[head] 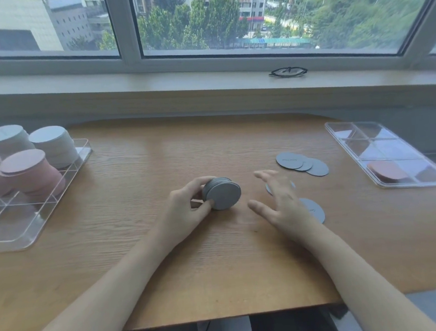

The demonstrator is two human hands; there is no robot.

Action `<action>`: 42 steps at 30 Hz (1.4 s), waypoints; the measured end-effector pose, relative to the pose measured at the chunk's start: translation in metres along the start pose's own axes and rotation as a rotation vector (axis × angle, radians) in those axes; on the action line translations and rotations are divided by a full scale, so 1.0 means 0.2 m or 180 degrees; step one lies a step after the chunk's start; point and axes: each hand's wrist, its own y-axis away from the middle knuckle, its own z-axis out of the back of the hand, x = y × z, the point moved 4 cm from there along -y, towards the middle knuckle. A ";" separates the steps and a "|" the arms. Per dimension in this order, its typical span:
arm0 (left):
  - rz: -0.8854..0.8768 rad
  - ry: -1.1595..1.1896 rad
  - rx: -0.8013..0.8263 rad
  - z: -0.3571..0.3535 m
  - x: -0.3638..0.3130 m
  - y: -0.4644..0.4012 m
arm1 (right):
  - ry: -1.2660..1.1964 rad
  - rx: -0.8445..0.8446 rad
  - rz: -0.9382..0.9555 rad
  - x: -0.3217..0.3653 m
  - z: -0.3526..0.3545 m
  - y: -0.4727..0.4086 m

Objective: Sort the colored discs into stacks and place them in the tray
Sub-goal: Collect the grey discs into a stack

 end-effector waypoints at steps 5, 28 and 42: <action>0.0015 -0.0004 -0.0003 0.00 0.01 0.00 | 0.1351 -0.0473 -0.0769 -0.27 0.20 0.14; 0.0060 0.0046 0.0027 0.01 0.03 -0.01 | 0.0636 0.0067 -0.0801 -0.22 0.13 -0.24; 0.0072 0.0167 0.0121 0.00 0.03 -0.01 | -0.0878 -0.0433 0.0436 0.16 -0.07 -0.11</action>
